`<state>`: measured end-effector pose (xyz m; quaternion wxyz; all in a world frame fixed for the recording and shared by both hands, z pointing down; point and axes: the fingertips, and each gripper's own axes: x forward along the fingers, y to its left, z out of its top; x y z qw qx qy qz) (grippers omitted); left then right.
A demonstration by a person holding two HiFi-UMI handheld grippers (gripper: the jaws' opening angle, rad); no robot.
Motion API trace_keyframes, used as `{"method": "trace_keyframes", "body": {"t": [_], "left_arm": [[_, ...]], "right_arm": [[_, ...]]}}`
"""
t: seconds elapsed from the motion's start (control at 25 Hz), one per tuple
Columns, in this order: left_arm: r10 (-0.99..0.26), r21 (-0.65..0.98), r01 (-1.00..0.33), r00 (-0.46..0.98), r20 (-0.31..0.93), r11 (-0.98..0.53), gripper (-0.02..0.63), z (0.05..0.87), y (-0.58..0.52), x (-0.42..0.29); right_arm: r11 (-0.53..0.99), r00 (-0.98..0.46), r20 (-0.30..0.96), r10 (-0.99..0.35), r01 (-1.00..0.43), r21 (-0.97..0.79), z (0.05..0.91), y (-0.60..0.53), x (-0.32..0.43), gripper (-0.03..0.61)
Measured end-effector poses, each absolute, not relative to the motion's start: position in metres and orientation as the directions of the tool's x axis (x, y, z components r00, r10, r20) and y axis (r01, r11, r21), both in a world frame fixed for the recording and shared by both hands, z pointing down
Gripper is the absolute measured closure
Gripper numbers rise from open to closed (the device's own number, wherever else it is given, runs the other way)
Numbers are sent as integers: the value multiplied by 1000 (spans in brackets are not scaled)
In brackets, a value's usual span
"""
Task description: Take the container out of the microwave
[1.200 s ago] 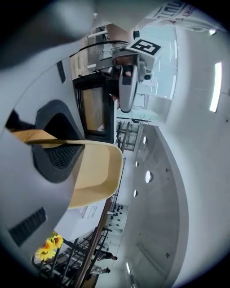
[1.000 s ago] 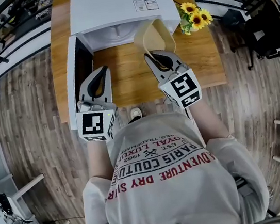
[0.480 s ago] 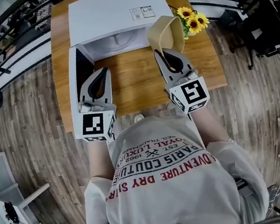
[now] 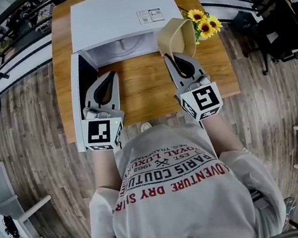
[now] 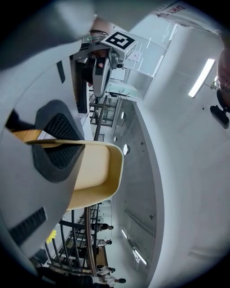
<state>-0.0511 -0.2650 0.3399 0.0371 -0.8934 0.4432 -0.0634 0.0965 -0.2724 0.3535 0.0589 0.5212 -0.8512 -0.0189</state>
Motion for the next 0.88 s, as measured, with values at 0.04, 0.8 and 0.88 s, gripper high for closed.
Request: {"method": "trace_keyframes", "body": {"t": [0.04,0.8,0.88], "left_arm": [[-797,-122,-788,599,80,-604,600,340,-266,-51],[-813,-93,-808,575,87,-581,600,346,-270,-50],[-816,-90,-811,571,86,-577,600,345,-270,-51]], "right_arm": [[456,-450,81,-889,-886,89,354,-274,97,549],[441,-438,50,-898,-893,89,353,-277,98,549],[440,-437,46,-898,-894,88,351,-277,98,549]]}}
